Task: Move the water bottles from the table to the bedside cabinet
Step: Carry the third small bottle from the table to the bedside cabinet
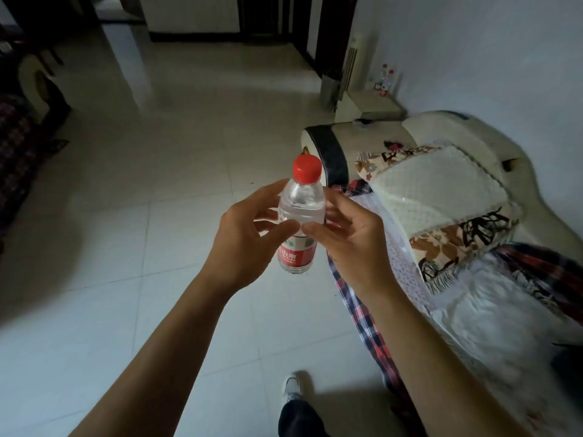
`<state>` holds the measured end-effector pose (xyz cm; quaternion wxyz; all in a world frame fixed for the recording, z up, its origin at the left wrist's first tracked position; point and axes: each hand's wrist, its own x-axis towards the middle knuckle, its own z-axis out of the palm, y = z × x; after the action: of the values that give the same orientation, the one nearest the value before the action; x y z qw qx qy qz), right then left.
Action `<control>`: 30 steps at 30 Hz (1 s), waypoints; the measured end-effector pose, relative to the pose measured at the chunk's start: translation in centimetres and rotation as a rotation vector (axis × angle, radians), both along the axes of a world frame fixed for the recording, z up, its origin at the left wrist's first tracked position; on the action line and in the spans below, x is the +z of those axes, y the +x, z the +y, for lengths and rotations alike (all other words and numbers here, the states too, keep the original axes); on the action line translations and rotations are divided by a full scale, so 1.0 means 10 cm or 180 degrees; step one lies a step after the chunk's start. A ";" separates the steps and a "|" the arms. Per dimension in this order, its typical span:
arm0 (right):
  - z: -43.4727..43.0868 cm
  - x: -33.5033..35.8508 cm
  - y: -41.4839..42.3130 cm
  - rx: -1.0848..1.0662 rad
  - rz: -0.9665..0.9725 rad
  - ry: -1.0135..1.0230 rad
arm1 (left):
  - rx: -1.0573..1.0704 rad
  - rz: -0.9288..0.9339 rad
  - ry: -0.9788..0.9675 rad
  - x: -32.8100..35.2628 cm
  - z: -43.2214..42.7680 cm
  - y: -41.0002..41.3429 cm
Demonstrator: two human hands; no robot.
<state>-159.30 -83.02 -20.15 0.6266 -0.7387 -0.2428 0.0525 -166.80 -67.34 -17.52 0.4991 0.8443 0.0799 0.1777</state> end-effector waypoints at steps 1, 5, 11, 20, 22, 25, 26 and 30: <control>0.05 -0.01 0.18 0.0020 -0.0010 0.0035 | 0.0008 -0.0004 0.0026 0.01 0.04 0.17; 0.26 0.05 0.85 0.0043 -0.0037 0.0095 | 0.0094 -0.0017 0.0068 0.11 0.23 0.80; 0.61 0.22 1.73 0.0126 -0.0095 0.0106 | 0.0103 -0.0125 0.0033 0.25 0.59 1.63; 1.47 0.18 2.81 0.0014 -0.0100 0.0184 | -0.0038 -0.0194 -0.0018 0.14 1.48 2.82; 1.68 0.20 3.05 0.0023 -0.0024 0.0166 | -0.0126 -0.0256 0.0002 0.12 1.71 3.08; 2.00 0.25 3.35 -0.0018 0.0093 0.0141 | -0.0195 -0.0244 -0.0062 0.12 2.06 3.42; 2.13 0.26 3.47 -0.0043 0.0075 0.0160 | -0.0226 -0.0256 -0.0069 0.12 2.20 3.55; 2.53 0.28 3.82 -0.0051 0.0143 0.0269 | -0.0263 -0.0346 0.0022 0.13 2.60 3.97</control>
<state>-121.07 -57.75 -17.39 0.6629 -0.7121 -0.2248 0.0537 -127.07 -41.33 -16.21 0.5067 0.8377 0.0172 0.2029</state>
